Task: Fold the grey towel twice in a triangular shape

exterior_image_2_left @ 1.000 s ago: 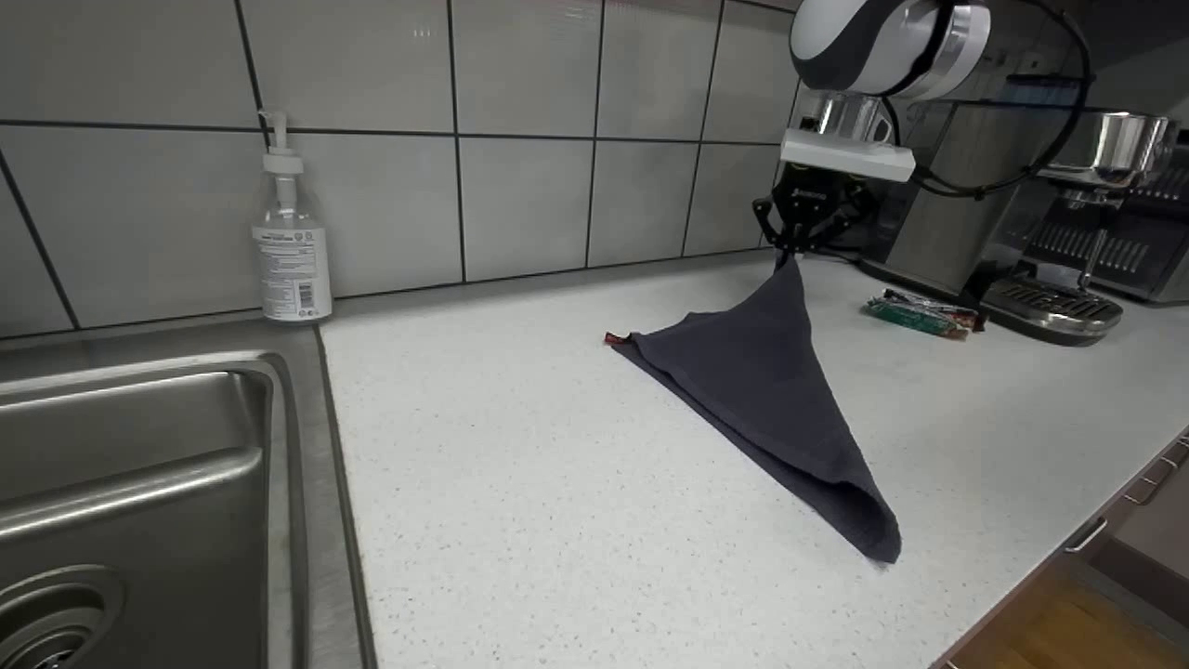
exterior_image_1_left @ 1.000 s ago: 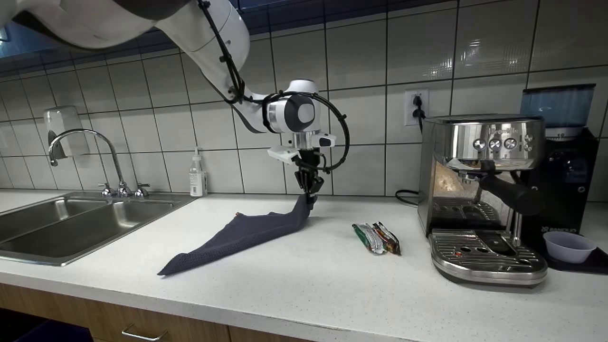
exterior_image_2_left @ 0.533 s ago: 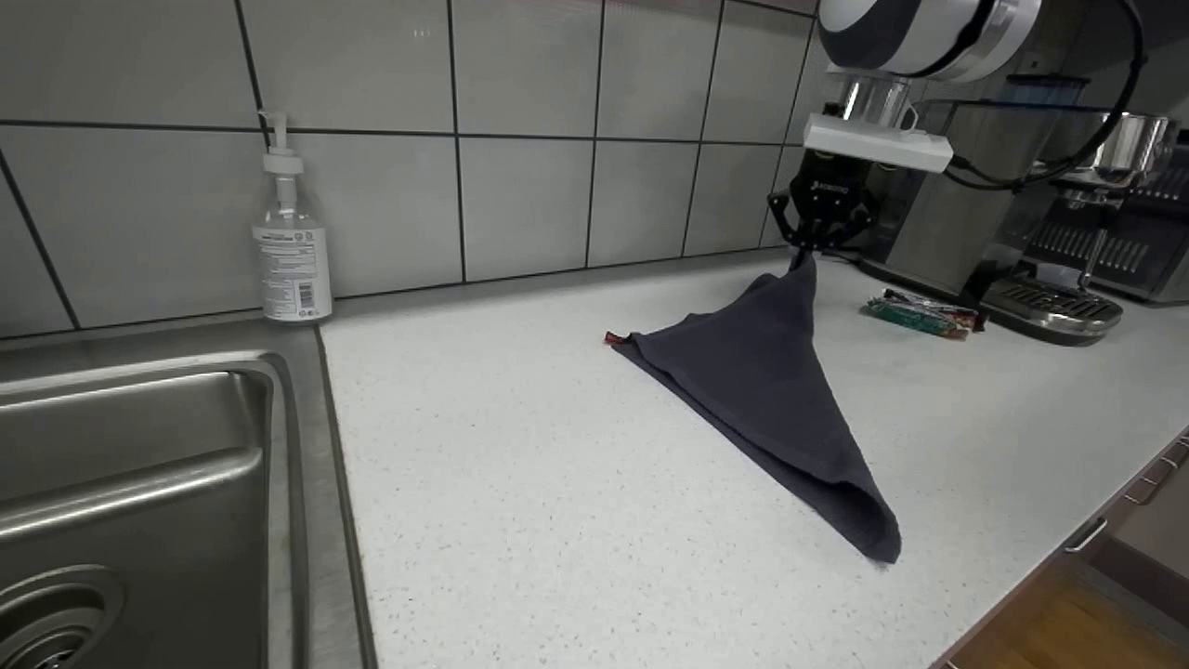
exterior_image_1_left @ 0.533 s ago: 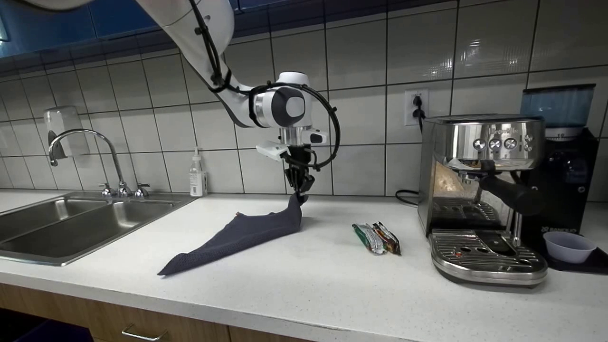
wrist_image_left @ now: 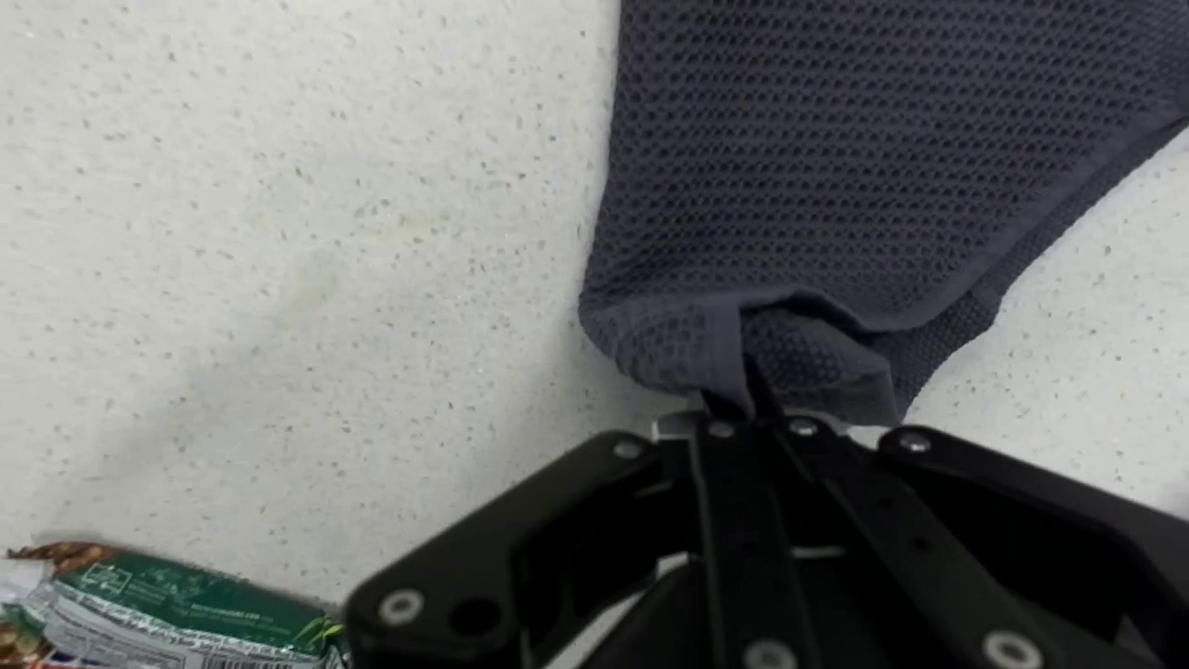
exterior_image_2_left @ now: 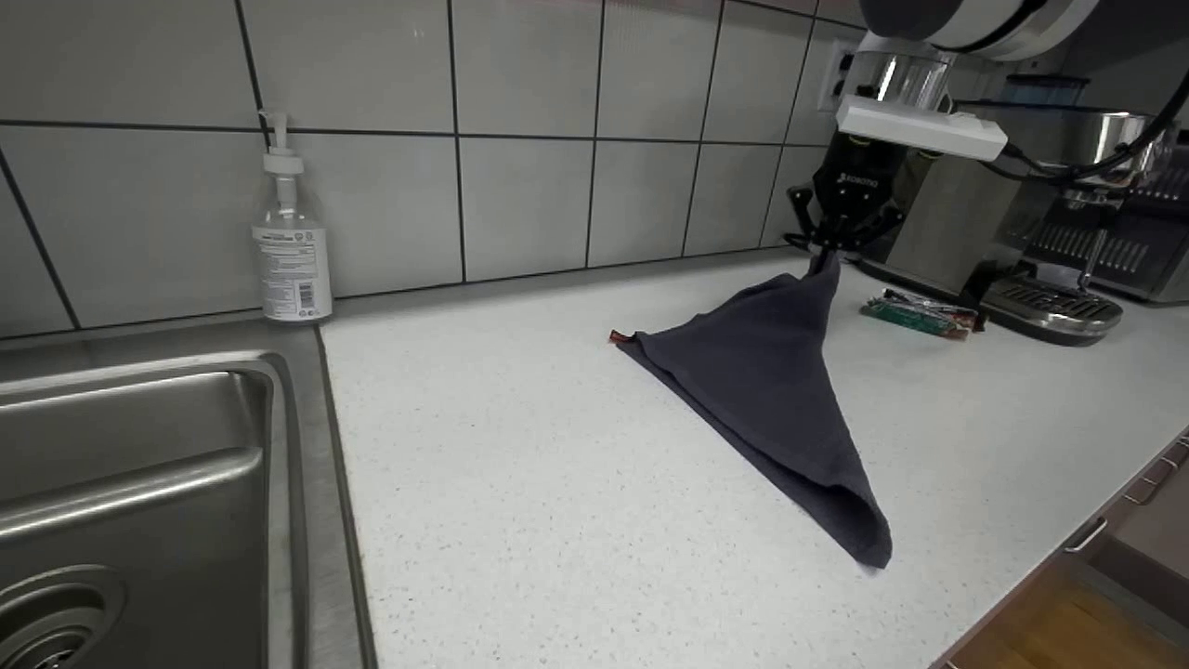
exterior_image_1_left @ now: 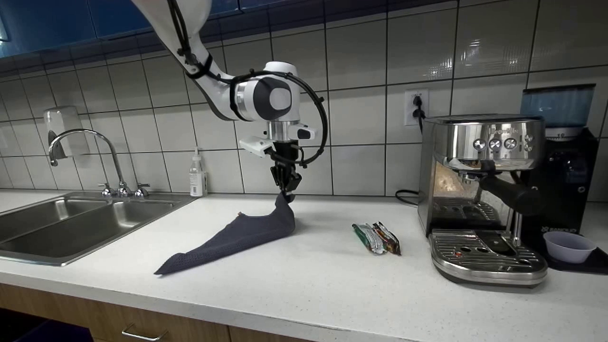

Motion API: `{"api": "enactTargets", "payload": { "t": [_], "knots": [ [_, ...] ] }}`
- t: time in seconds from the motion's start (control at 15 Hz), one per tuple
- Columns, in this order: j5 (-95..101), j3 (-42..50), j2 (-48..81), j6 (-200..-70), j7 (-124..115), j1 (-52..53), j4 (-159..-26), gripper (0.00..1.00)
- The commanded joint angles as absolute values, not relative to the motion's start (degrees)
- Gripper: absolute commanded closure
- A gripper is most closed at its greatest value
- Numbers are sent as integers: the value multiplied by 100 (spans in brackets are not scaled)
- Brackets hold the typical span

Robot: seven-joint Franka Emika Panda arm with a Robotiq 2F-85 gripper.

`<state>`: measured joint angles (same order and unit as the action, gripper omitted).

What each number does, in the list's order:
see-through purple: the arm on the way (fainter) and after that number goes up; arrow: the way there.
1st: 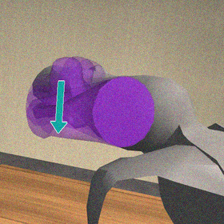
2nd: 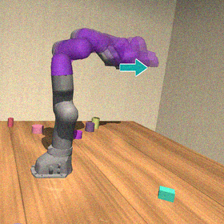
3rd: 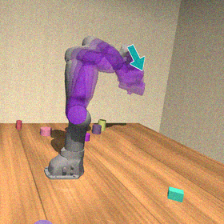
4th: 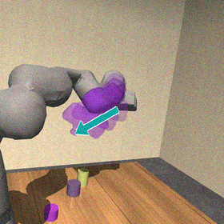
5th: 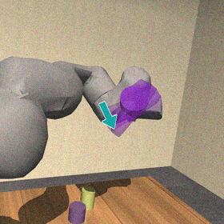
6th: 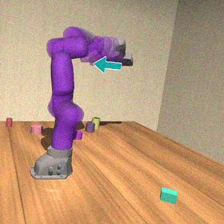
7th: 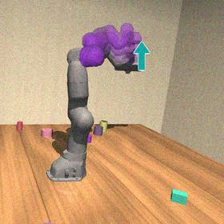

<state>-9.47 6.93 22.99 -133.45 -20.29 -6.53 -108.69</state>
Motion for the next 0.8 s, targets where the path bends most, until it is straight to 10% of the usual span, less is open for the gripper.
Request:
{"api": "enactTargets", "payload": {
  "t": [0.0, 0.73],
  "knots": [
    [-1089, 627, 1717, -13520, -1819, -606, -11544, 100],
    [-1115, 485, 1078, -13491, -1803, -383, -12226, 100]
  ]
}}
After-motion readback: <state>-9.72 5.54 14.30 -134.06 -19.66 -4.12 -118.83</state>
